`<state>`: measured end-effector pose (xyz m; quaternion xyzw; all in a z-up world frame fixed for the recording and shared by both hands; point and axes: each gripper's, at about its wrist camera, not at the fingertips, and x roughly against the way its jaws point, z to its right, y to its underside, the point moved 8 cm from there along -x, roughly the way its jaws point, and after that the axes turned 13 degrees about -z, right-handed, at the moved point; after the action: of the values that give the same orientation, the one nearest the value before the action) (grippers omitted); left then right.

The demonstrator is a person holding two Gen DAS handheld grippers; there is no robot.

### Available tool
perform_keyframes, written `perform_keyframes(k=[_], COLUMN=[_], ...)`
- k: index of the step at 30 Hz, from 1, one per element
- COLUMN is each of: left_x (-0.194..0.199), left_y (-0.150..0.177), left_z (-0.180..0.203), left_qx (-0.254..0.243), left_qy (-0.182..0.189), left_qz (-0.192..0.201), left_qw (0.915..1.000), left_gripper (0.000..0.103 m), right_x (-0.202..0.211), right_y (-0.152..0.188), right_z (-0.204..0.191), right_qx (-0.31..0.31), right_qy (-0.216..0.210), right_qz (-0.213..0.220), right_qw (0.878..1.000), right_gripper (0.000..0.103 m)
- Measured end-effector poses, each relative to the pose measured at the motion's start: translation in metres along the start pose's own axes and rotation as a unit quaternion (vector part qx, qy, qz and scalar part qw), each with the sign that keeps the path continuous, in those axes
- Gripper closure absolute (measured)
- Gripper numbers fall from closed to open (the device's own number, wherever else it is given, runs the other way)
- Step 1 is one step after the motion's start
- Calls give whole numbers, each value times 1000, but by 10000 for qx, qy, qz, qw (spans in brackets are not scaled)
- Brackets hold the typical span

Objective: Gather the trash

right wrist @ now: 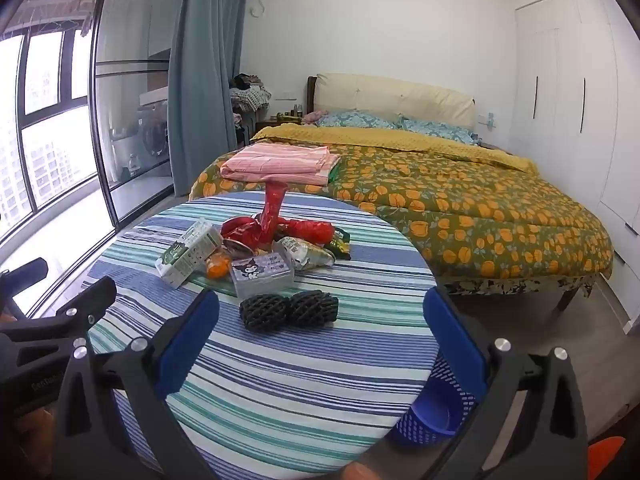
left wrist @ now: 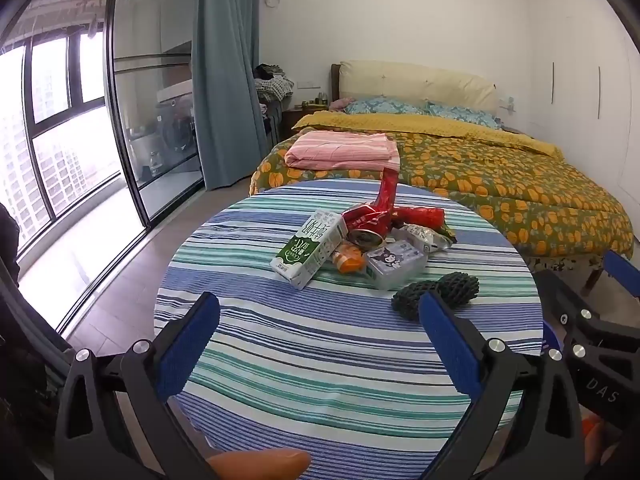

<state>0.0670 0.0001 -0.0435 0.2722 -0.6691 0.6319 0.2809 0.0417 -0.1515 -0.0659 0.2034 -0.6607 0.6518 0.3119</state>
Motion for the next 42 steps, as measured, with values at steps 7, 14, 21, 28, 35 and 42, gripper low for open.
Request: perform_keyframes(k=[7,14,21,28,35,42], left_x=[3,-1,1,2,1,1], left_y=[8,4,6,4,4,4], left_z=[0,2,2,0,0,0], left_qx=[-9,-37,0,8,5,8], left_qy=[-14,-50,-34,-27,-25,-20], left_qz=[39,-26,0,-10,-9,-9], left_qw=[10000,10000,10000,10000,10000,10000], left_gripper=[4,4,4,4,4,4], right_x=[2,1,0,1,1,1], right_y=[-4,1,3,3,4,4], right_z=[3,-2,2,2,2,2], right_qx=[-82,-20,-39,-47,-48,-47], right_qy=[-11,-8,-6,-13,-9,-16], right_qz=[58,26,32,36,34,30], right_qw=[9999,10000,10000,10000,10000,10000], right_gripper=[4,4,4,4,4,4])
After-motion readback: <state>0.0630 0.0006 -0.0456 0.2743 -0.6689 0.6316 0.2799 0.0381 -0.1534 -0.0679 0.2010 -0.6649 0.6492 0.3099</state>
